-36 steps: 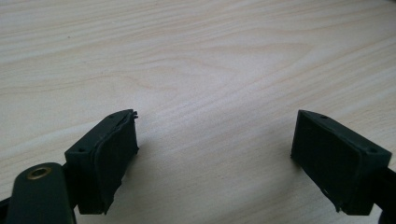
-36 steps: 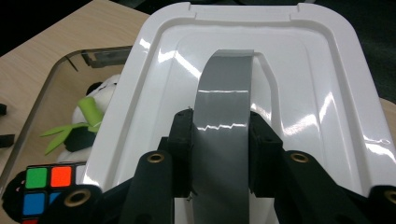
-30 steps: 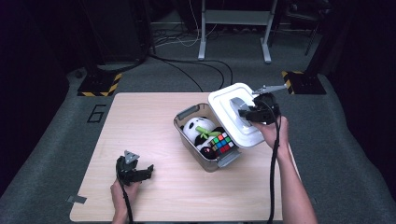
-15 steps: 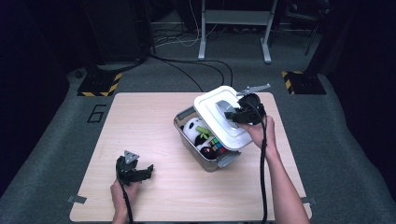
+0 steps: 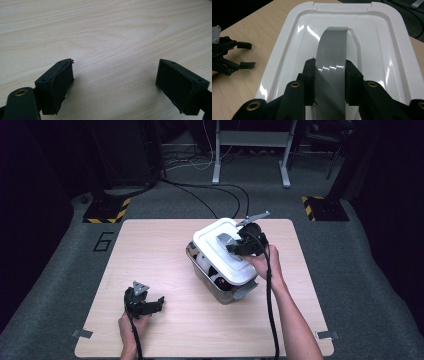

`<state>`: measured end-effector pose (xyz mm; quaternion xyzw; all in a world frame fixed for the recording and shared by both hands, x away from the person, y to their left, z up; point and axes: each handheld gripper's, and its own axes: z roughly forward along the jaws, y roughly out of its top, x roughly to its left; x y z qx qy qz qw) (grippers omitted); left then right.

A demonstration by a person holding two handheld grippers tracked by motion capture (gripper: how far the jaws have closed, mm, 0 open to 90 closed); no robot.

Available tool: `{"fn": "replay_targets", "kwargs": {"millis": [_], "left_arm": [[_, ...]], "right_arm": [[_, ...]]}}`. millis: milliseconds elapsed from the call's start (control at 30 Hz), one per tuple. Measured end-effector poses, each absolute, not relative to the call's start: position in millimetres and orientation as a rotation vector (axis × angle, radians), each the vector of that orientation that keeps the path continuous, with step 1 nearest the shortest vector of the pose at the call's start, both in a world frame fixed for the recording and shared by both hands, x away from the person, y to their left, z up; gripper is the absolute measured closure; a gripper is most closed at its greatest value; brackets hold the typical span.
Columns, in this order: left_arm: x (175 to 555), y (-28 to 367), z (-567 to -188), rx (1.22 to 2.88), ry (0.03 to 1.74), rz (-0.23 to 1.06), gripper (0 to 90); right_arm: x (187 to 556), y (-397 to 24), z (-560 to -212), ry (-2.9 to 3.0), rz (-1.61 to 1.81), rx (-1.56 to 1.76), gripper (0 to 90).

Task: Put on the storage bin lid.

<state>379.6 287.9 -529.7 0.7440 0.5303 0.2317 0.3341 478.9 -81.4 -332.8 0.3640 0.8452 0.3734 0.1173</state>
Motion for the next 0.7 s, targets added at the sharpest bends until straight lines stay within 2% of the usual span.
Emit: {"fn": "replay_targets", "kwargs": {"millis": [700], "left_arm": [[379.7,287.9,-529.8,1.939,1.385,0.607,14.2]], "right_arm": [[492.1,-47.1,-347.2,2.569,0.996,1.083,67.2]]}}
